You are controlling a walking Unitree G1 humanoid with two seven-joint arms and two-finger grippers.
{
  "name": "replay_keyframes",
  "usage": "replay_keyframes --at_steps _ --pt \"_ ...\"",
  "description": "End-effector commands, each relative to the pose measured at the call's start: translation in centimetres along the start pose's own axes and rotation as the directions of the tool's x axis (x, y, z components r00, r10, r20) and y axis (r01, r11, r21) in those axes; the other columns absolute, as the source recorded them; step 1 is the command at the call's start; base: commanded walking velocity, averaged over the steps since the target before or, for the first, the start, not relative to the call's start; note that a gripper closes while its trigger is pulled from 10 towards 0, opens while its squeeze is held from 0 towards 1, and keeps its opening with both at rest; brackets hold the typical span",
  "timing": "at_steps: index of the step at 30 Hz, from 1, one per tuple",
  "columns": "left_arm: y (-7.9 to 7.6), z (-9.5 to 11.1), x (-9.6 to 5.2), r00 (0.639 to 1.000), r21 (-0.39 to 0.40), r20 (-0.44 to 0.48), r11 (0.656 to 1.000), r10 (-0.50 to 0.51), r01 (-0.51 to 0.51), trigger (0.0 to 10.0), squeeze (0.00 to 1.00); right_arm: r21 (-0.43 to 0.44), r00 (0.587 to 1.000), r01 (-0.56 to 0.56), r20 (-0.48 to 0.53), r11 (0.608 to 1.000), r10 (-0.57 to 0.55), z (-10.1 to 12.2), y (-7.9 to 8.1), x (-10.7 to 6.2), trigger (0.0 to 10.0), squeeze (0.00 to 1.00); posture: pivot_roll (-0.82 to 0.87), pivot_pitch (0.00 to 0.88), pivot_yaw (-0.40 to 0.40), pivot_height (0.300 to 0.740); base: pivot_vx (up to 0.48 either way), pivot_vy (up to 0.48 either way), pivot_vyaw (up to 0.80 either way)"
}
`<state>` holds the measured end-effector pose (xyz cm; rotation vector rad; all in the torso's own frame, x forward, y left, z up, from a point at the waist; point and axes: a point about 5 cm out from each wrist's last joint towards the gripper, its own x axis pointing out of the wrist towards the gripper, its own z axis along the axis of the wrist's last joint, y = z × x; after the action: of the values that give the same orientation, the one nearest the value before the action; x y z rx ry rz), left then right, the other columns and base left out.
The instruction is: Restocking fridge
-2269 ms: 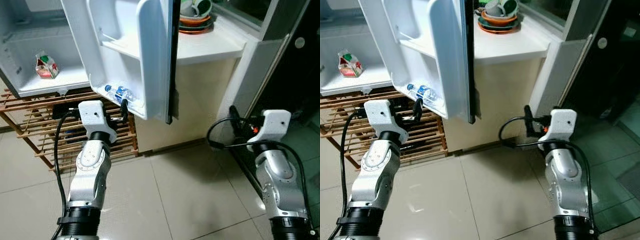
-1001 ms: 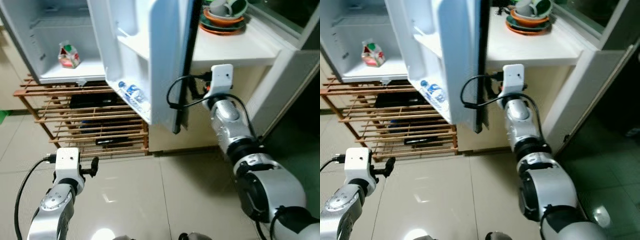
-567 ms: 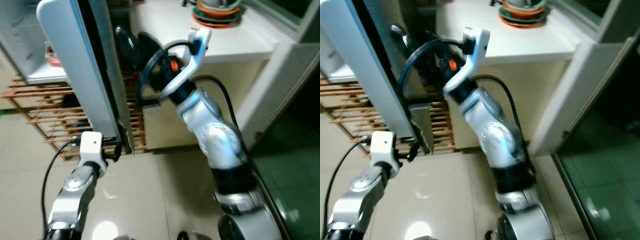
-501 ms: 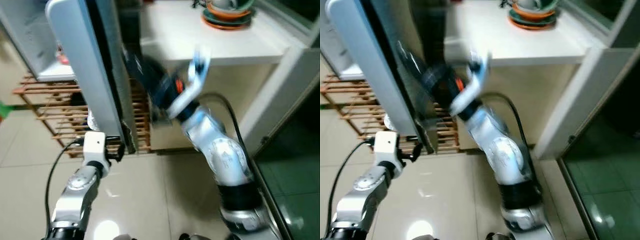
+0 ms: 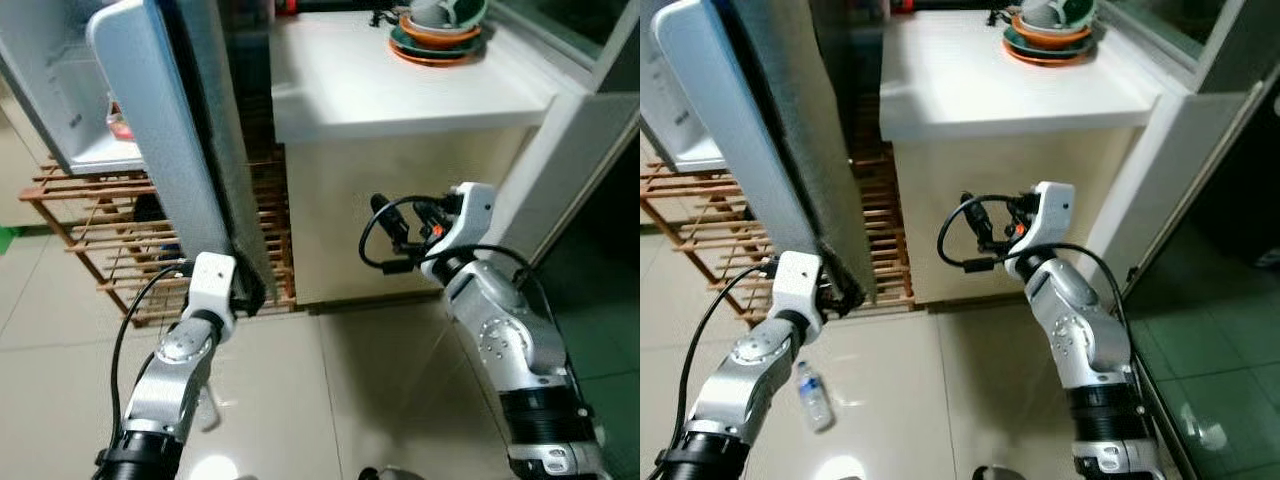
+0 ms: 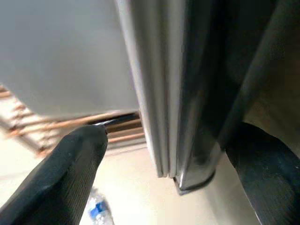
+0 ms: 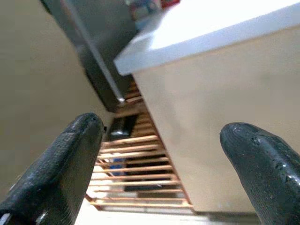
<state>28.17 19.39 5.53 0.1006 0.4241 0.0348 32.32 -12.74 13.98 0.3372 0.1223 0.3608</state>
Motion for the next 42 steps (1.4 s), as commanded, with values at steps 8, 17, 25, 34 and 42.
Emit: replay_keyframes --at_steps 8,17,25,34,42 --pt "1.5 1.9 -0.6 0.984 -0.026 0.151 0.996 0.094 -0.091 10.0 0.0 -0.075 0.998 -0.015 0.053 0.997 0.019 0.8 1.1 1.0 10.0 0.0 -0.06 0.0 0.025 0.74 0.0 0.0 0.0" --pt "2.7 1.8 -0.8 0.97 -0.013 0.191 0.988 0.15 -0.151 10.0 0.0 -0.09 0.998 -0.029 0.052 0.996 0.034 0.0 1.7 0.9 10.0 0.0 -0.07 0.0 0.029 0.74 0.0 0.0 0.0" --pt "2.6 2.4 -0.8 0.958 -0.015 0.231 0.986 0.167 -0.168 10.0 0.0 -0.089 0.999 -0.026 0.036 0.996 0.029 -0.8 2.1 0.9 10.0 0.0 -0.06 0.0 0.019 0.74 0.0 0.0 0.0" --pt "4.3 0.6 -0.6 0.96 0.043 0.153 0.969 0.234 -0.243 10.0 0.0 -0.08 0.999 -0.029 0.033 0.996 0.031 -0.9 2.4 1.2 10.0 0.0 -0.06 0.0 0.025 0.74 0.0 0.0 0.0" --pt "9.6 -10.0 -3.6 0.806 0.083 -0.368 0.88 0.463 -0.467 10.0 0.0 -0.087 0.998 -0.055 0.011 0.995 0.056 -1.3 2.6 1.5 10.0 0.0 -0.04 0.0 -0.007 0.74 0.0 0.0 0.0"
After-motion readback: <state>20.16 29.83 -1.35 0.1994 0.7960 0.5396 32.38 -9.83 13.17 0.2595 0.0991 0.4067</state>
